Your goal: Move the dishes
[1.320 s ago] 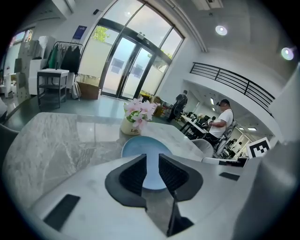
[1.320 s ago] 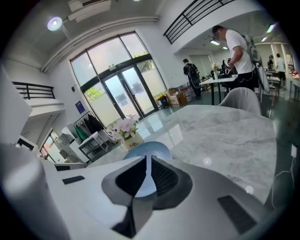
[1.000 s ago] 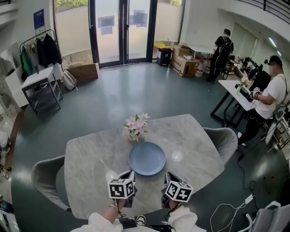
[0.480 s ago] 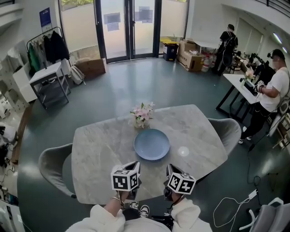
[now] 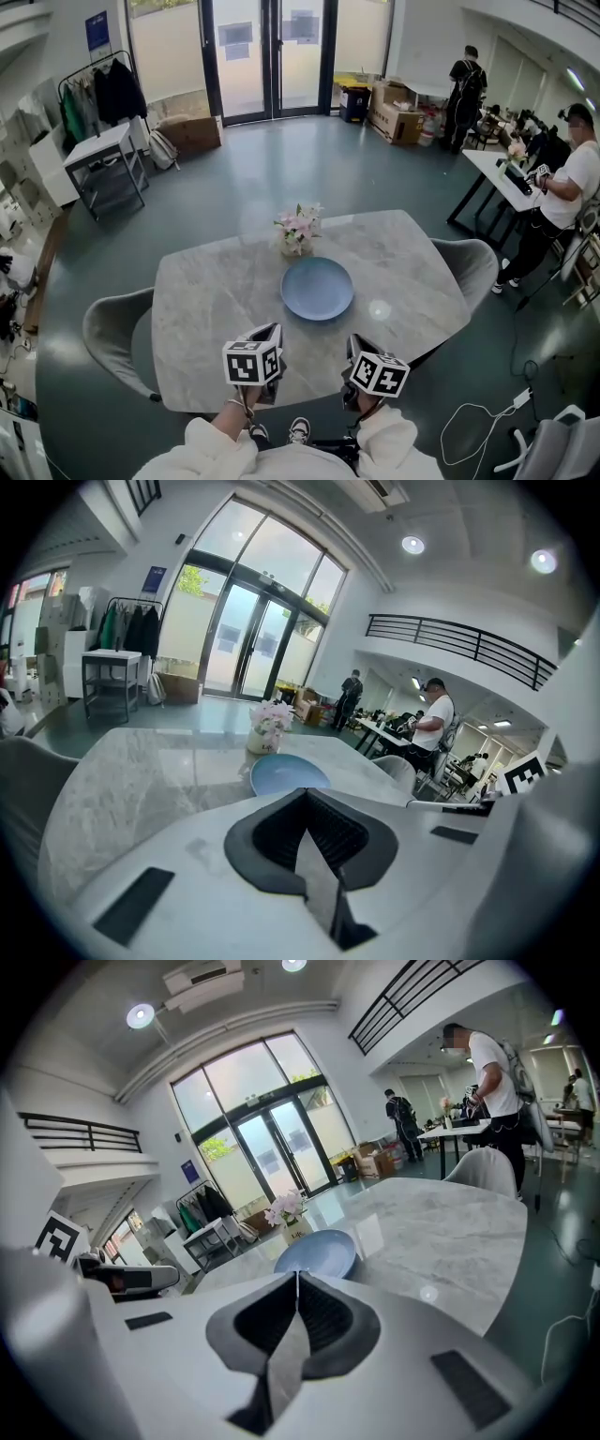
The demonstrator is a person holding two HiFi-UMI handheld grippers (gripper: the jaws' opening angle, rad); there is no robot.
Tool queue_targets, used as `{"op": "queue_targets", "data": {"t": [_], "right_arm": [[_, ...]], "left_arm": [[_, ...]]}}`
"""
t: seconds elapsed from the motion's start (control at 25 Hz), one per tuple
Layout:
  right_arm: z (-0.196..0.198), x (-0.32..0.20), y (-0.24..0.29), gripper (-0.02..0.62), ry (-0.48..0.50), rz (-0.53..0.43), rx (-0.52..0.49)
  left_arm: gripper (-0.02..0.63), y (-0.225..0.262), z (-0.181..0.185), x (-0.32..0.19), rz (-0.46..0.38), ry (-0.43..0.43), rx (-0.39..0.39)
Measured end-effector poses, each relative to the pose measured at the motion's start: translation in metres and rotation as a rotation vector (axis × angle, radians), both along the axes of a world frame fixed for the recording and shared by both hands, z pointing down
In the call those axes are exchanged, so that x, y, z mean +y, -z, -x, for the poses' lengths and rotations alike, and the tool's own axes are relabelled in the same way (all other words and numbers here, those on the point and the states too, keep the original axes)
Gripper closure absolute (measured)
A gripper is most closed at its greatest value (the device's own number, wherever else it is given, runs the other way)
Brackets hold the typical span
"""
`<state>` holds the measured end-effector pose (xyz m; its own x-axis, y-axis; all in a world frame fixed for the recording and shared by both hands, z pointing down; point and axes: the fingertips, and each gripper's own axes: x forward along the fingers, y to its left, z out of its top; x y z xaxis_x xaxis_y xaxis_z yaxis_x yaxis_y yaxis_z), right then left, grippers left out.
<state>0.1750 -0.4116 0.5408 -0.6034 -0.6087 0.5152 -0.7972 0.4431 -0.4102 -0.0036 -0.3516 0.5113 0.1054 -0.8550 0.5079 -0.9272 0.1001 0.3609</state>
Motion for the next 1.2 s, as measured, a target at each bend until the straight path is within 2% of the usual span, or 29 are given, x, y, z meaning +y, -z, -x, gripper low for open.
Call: {"op": "queue_targets", "data": {"t": [0.56, 1.0, 1.2], "right_arm": [[0.037, 0.046, 0.004, 0.532, -0.022, -0.012, 0.027], [0.039, 0.104, 0.007, 0.532, -0.105, -0.017, 0.035], [0.037, 0.119, 0.004, 0.532, -0.124, -0.003, 0.041]], "left_arm": [[0.598, 0.001, 0.044, 0.031, -0.034, -0.001, 0.014], [0.598, -0.004, 0.028, 0.067, -0.026, -0.141, 0.006], [0.598, -0.002, 0.024, 0.075, -0.019, -0.168, 0.032]]}}
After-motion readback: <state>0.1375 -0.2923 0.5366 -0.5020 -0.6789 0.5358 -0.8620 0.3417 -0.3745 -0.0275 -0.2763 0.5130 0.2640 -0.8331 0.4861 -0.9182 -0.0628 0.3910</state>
